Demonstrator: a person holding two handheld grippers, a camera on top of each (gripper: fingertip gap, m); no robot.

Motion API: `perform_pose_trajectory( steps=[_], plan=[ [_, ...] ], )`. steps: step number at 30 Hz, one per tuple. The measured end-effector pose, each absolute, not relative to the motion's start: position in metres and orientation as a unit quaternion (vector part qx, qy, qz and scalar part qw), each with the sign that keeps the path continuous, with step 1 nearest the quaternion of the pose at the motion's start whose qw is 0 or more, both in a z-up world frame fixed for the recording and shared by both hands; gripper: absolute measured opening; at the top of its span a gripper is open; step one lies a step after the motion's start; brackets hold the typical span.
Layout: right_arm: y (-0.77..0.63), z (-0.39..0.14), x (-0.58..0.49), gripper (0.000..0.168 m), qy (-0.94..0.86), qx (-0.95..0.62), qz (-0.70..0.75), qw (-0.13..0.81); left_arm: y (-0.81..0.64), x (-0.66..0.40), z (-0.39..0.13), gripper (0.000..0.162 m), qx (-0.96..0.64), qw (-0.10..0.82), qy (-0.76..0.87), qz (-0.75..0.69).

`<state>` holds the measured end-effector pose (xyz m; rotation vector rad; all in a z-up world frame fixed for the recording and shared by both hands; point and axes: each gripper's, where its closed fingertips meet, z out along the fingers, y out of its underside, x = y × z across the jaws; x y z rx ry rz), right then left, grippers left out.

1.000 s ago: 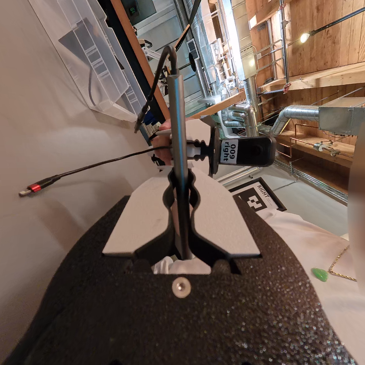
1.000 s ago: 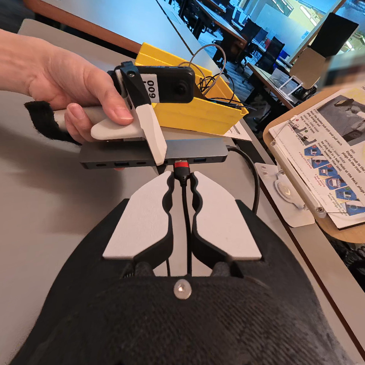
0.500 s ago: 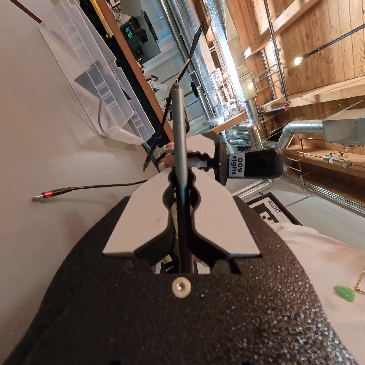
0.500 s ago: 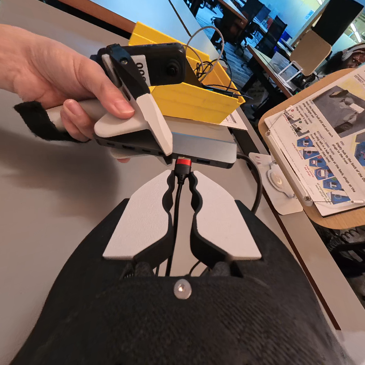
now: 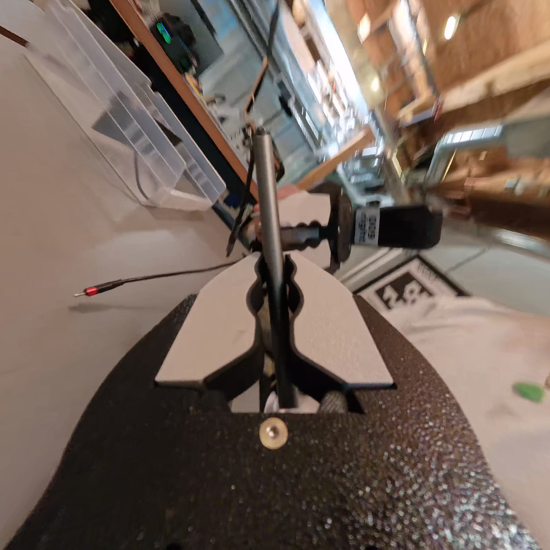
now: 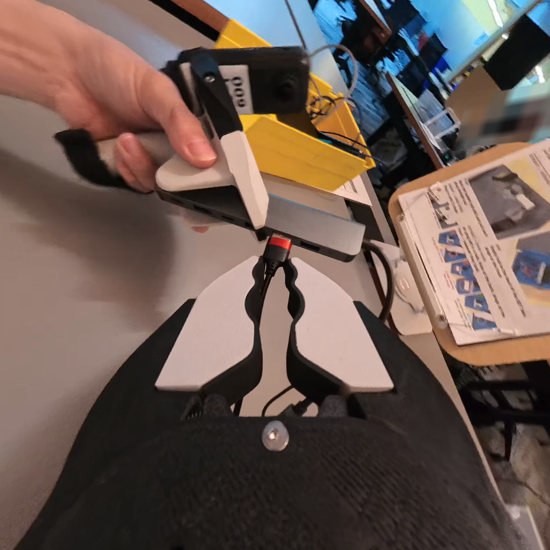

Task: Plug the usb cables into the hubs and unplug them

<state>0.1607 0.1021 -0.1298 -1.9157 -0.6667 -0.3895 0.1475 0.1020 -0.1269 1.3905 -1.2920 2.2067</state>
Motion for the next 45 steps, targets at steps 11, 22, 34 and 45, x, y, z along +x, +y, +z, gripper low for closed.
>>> perform_pose_trajectory(
  steps=[11,22,34,45],
  plan=[
    [0.099,-0.14,0.141,0.014,-0.375,-0.789,-0.137,0.467,0.084,0.128,-0.143,0.01,0.447,0.106,-0.607,0.648],
    [0.102,-0.127,0.159,0.006,-0.305,-0.795,-0.152,0.502,0.096,0.15,-0.121,0.009,0.459,0.054,-0.484,0.743],
    [0.098,-0.122,0.161,0.006,-0.295,-0.789,-0.156,0.516,0.092,0.153,-0.115,0.009,0.461,0.072,-0.423,0.776],
    [0.1,-0.1,0.149,0.009,-0.274,-0.725,-0.122,0.621,0.092,0.145,-0.097,0.009,0.439,0.1,-0.398,0.799]
  ],
)
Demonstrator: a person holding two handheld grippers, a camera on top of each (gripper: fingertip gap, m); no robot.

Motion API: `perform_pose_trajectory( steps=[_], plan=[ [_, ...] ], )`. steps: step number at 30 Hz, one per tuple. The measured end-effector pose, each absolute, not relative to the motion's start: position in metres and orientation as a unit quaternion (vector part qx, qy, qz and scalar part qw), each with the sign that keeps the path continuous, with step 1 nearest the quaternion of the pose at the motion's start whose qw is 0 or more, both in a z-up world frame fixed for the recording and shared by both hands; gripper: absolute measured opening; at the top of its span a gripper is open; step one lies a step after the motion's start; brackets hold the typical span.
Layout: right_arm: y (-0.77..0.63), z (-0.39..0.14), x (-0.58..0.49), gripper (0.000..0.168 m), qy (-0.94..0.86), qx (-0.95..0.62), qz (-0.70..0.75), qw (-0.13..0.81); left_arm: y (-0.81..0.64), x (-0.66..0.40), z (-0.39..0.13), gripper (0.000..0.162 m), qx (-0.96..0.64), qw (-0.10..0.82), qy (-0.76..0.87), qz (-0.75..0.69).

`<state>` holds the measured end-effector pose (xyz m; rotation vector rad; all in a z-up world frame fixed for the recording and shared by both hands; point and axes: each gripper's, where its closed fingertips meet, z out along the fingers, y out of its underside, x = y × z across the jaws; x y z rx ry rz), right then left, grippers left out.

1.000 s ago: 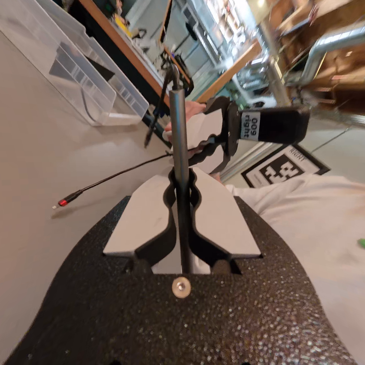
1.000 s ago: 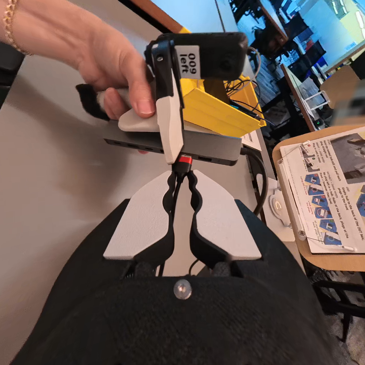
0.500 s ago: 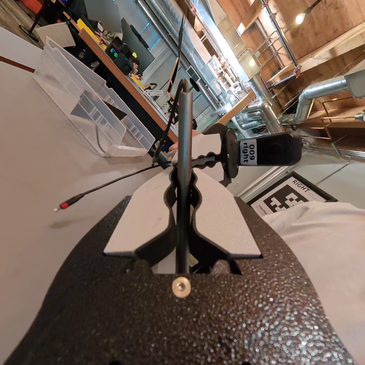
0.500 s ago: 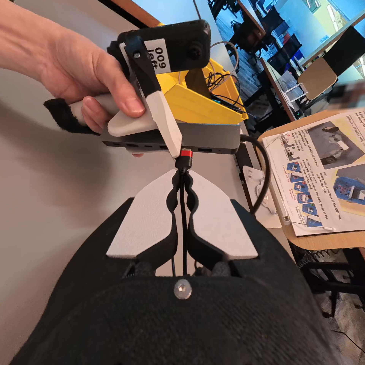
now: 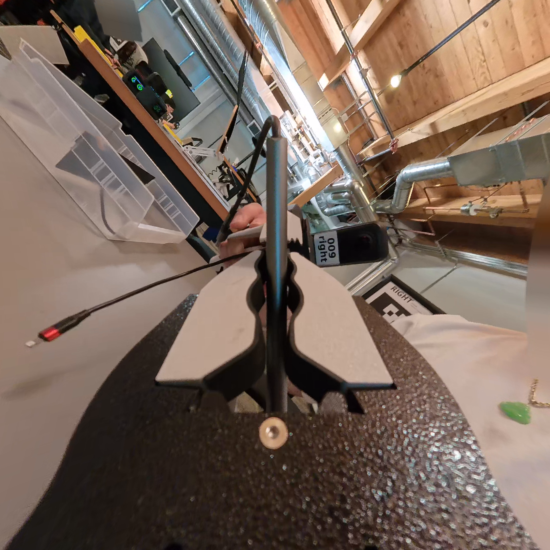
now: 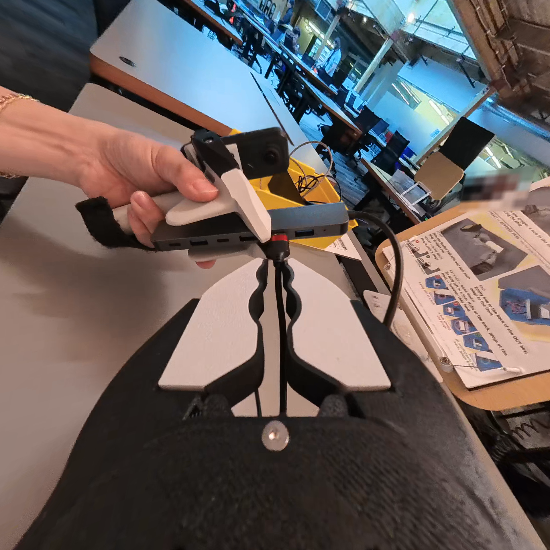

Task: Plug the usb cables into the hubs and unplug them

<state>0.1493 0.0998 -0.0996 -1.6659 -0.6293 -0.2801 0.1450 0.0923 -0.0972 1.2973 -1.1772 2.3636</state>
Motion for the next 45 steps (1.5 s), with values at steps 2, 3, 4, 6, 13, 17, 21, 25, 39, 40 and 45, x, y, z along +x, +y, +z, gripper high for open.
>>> perform_pose_trajectory(
  steps=[2,3,4,6,13,17,21,25,39,40,45],
  plan=[
    [0.101,-0.1,0.149,0.009,-0.27,-0.724,-0.127,0.622,0.092,0.145,-0.098,0.009,0.438,0.115,-0.384,0.804],
    [0.1,-0.101,0.149,0.008,-0.273,-0.723,-0.127,0.621,0.092,0.144,-0.099,0.009,0.436,0.124,-0.379,0.807],
    [0.099,-0.103,0.149,0.005,-0.275,-0.728,-0.123,0.616,0.091,0.144,-0.1,0.009,0.436,0.132,-0.374,0.808],
    [0.096,-0.104,0.146,0.005,-0.277,-0.735,-0.094,0.612,0.089,0.142,-0.101,0.009,0.43,0.147,-0.37,0.81],
    [0.089,-0.115,0.142,0.005,-0.317,-0.757,-0.084,0.565,0.081,0.136,-0.114,0.013,0.42,0.089,-0.494,0.756],
    [0.085,-0.114,0.138,0.005,-0.338,-0.755,-0.073,0.558,0.083,0.133,-0.11,0.014,0.417,0.086,-0.538,0.727],
    [0.083,-0.115,0.138,0.005,-0.354,-0.755,-0.072,0.547,0.081,0.129,-0.109,0.01,0.407,0.118,-0.546,0.723],
    [0.081,-0.125,0.137,0.005,-0.377,-0.767,-0.08,0.514,0.086,0.134,-0.111,0.009,0.426,0.133,-0.52,0.729],
    [0.039,-0.107,0.208,0.004,-0.261,-0.788,-0.097,0.548,0.189,0.134,-0.111,0.01,0.503,-0.007,-0.495,0.708],
    [0.032,-0.099,0.22,0.004,-0.246,-0.782,-0.111,0.562,0.191,0.132,-0.106,0.01,0.499,-0.02,-0.509,0.701],
    [-0.008,-0.046,0.296,0.004,-0.15,-0.76,-0.277,0.569,0.166,0.122,-0.076,0.01,0.443,-0.047,-0.55,0.707]
  ],
)
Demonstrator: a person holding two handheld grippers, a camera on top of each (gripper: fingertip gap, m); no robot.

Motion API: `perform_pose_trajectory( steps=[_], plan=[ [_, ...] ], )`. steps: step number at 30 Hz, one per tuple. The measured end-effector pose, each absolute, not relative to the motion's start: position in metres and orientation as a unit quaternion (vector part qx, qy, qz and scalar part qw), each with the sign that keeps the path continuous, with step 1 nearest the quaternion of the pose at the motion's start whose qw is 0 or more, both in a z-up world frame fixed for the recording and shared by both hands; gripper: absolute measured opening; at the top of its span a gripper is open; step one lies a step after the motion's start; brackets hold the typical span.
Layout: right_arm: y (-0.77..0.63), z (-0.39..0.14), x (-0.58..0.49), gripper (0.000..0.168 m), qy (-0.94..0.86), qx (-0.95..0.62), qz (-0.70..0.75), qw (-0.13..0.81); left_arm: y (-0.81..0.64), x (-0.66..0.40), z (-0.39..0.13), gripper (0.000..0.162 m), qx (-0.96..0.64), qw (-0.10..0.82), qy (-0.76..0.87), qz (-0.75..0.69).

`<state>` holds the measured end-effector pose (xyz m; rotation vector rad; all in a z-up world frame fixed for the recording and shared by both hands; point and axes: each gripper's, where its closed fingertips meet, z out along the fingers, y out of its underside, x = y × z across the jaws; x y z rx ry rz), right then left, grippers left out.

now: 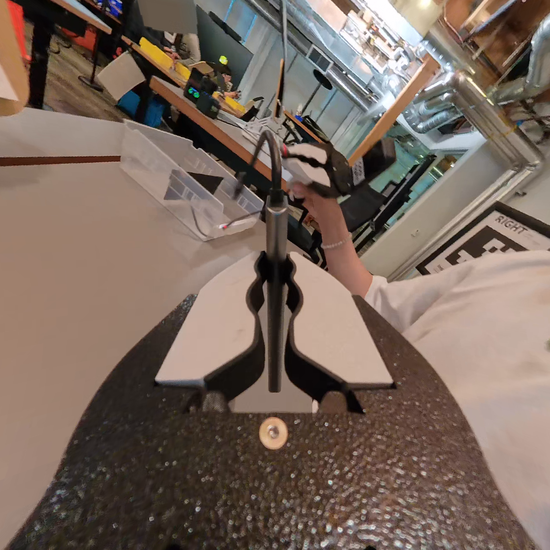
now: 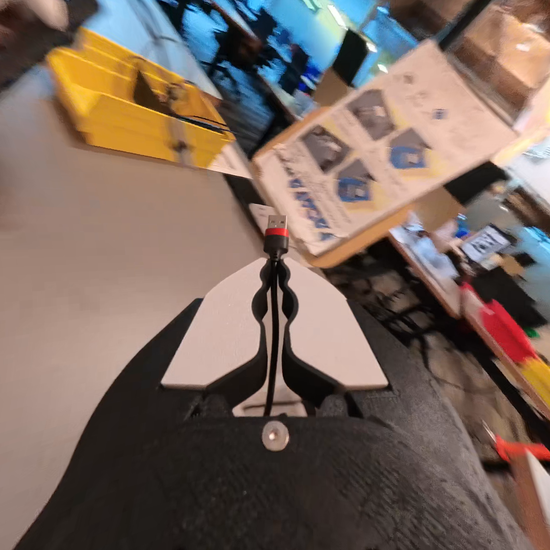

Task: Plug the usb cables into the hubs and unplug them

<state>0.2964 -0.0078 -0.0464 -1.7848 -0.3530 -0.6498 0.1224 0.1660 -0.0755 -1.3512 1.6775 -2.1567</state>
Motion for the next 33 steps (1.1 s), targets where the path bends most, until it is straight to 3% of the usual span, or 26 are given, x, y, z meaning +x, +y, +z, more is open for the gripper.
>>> perform_pose_trajectory(
  steps=[5,12,14,17,21,24,27,33],
  plan=[
    [-0.052,-0.035,0.382,0.005,-0.043,-0.752,-0.302,0.584,0.151,0.118,-0.076,0.01,-0.421,0.019,0.549,-0.722],
    [-0.084,-0.153,0.444,0.007,0.058,-0.845,-0.211,0.488,0.152,0.118,-0.078,0.01,-0.424,0.004,0.526,-0.738],
    [-0.101,-0.185,0.462,0.035,0.116,-0.874,-0.209,0.422,0.152,0.116,-0.079,0.01,-0.425,-0.004,0.523,-0.739],
    [-0.114,-0.184,0.47,0.071,0.19,-0.866,-0.228,0.403,0.153,0.117,-0.084,0.01,-0.435,-0.006,0.522,-0.734],
    [-0.081,-0.124,0.419,0.086,0.145,-0.831,-0.25,0.475,0.15,0.124,-0.091,0.01,-0.447,-0.019,0.509,-0.736],
    [-0.01,-0.089,0.305,0.08,-0.038,-0.805,-0.158,0.57,0.143,0.135,-0.094,0.009,-0.455,-0.048,0.478,-0.749],
    [0.04,-0.097,0.202,0.073,-0.146,-0.789,-0.068,0.593,0.137,0.15,-0.09,0.009,-0.458,-0.079,0.421,-0.779],
    [0.104,-0.124,0.153,0.074,-0.039,-0.783,-0.019,0.62,0.136,0.177,-0.091,0.01,-0.489,-0.023,0.355,-0.796]
  ],
)
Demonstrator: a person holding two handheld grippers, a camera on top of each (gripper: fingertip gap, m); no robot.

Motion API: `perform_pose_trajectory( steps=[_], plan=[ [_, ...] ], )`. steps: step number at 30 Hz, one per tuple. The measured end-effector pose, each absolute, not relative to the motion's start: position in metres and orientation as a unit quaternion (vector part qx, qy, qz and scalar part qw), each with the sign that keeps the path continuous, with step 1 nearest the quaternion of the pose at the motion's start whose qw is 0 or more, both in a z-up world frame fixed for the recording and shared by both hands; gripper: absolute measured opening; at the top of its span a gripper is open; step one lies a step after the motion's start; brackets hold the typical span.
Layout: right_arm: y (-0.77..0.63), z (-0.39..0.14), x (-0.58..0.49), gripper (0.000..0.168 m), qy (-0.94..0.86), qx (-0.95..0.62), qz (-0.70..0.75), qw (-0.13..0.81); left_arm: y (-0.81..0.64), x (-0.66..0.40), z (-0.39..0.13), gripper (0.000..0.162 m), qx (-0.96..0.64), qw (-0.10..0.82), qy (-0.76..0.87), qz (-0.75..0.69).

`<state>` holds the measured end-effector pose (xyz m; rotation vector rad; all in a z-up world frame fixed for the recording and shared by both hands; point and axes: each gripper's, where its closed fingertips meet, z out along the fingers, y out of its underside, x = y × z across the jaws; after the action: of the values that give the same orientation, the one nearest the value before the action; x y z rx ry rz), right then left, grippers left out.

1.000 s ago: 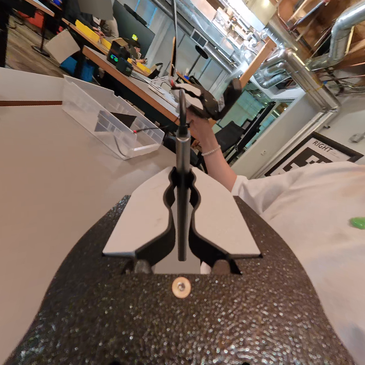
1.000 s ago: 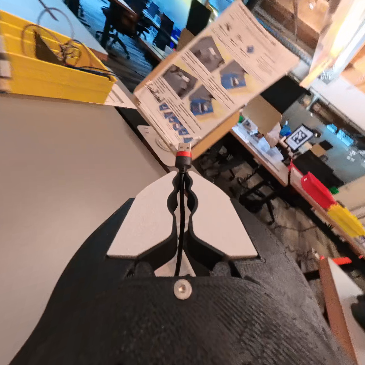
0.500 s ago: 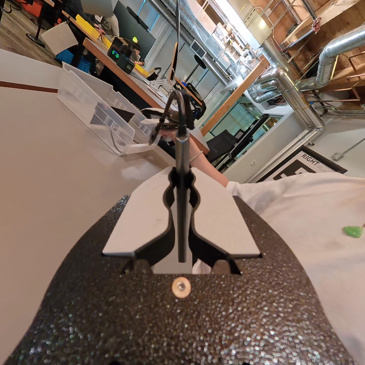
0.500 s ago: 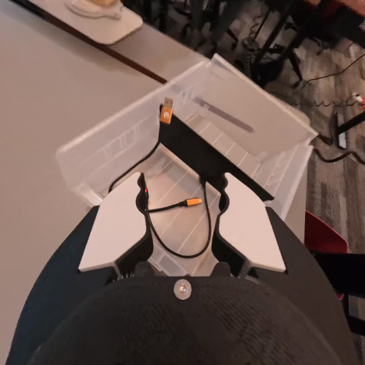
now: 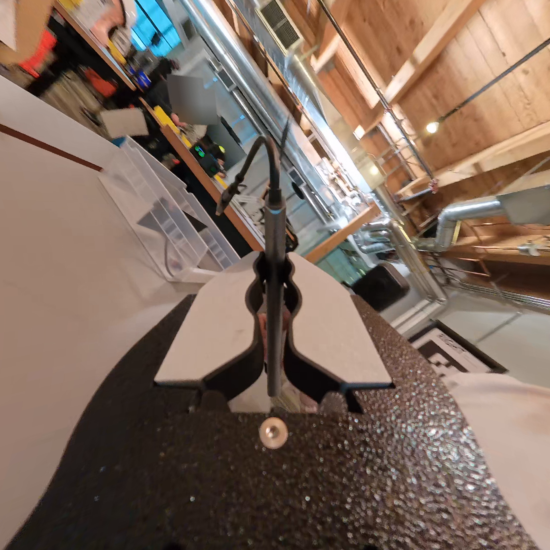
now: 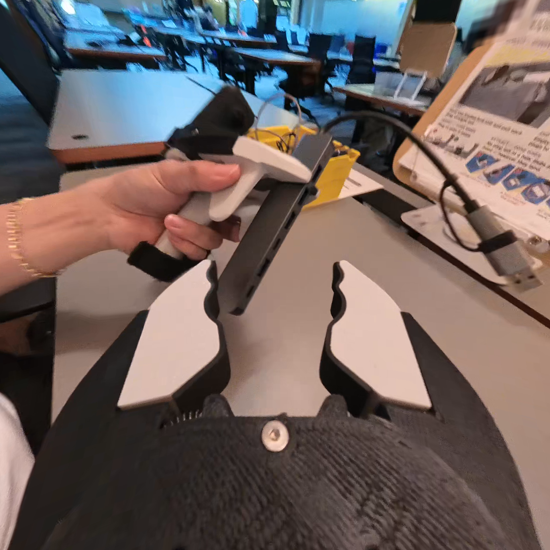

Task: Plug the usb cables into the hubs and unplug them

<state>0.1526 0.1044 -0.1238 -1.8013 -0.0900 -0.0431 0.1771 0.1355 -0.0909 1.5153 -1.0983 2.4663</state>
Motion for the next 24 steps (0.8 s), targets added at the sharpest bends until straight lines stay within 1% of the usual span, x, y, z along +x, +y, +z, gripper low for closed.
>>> perform_pose_trajectory(
  steps=[1,4,5,6,7,8,14,16,17,19,21,22,24],
  plan=[
    [0.11,-0.129,0.152,0.078,-0.037,-0.789,-0.03,0.612,0.136,0.179,-0.091,0.009,0.495,0.005,-0.354,0.794],
    [0.121,-0.139,0.149,0.075,-0.033,-0.796,-0.059,0.602,0.135,0.183,-0.088,0.009,0.506,-0.042,-0.353,0.786],
    [0.123,-0.143,0.149,0.07,-0.032,-0.799,-0.07,0.596,0.134,0.183,-0.087,0.009,0.506,-0.049,-0.353,0.785],
    [0.124,-0.146,0.153,0.06,-0.029,-0.8,-0.091,0.593,0.132,0.183,-0.086,0.01,0.508,-0.055,-0.353,0.784],
    [0.124,-0.147,0.156,0.044,-0.032,-0.797,-0.116,0.592,0.131,0.184,-0.087,0.01,0.51,-0.064,-0.353,0.782],
    [0.123,-0.146,0.158,0.038,-0.038,-0.792,-0.133,0.594,0.13,0.185,-0.087,0.01,0.51,-0.077,-0.354,0.78],
    [0.11,-0.151,0.171,0.033,-0.052,-0.799,-0.155,0.579,0.117,0.182,-0.088,0.011,0.491,-0.144,-0.427,0.746],
    [0.104,-0.147,0.177,0.032,-0.042,-0.798,-0.144,0.584,0.113,0.182,-0.085,0.027,0.477,-0.178,-0.46,0.727],
    [0.101,-0.145,0.181,0.032,-0.033,-0.797,-0.133,0.588,0.111,0.181,-0.082,0.031,0.469,-0.194,-0.47,0.722],
    [0.093,-0.135,0.192,0.032,-0.012,-0.786,-0.113,0.608,0.106,0.179,-0.075,0.032,0.445,-0.214,-0.489,0.719],
    [0.08,-0.123,0.212,0.032,0.014,-0.775,-0.101,0.624,0.103,0.178,-0.072,0.041,0.435,-0.232,-0.501,0.711],
    [0.069,-0.116,0.23,0.032,0.028,-0.77,-0.119,0.626,0.104,0.178,-0.072,0.044,0.434,-0.241,-0.507,0.704],
    [0.036,-0.103,0.278,0.032,0.05,-0.777,-0.183,0.6,0.106,0.174,-0.076,0.044,0.435,-0.25,-0.519,0.691]
  ],
)
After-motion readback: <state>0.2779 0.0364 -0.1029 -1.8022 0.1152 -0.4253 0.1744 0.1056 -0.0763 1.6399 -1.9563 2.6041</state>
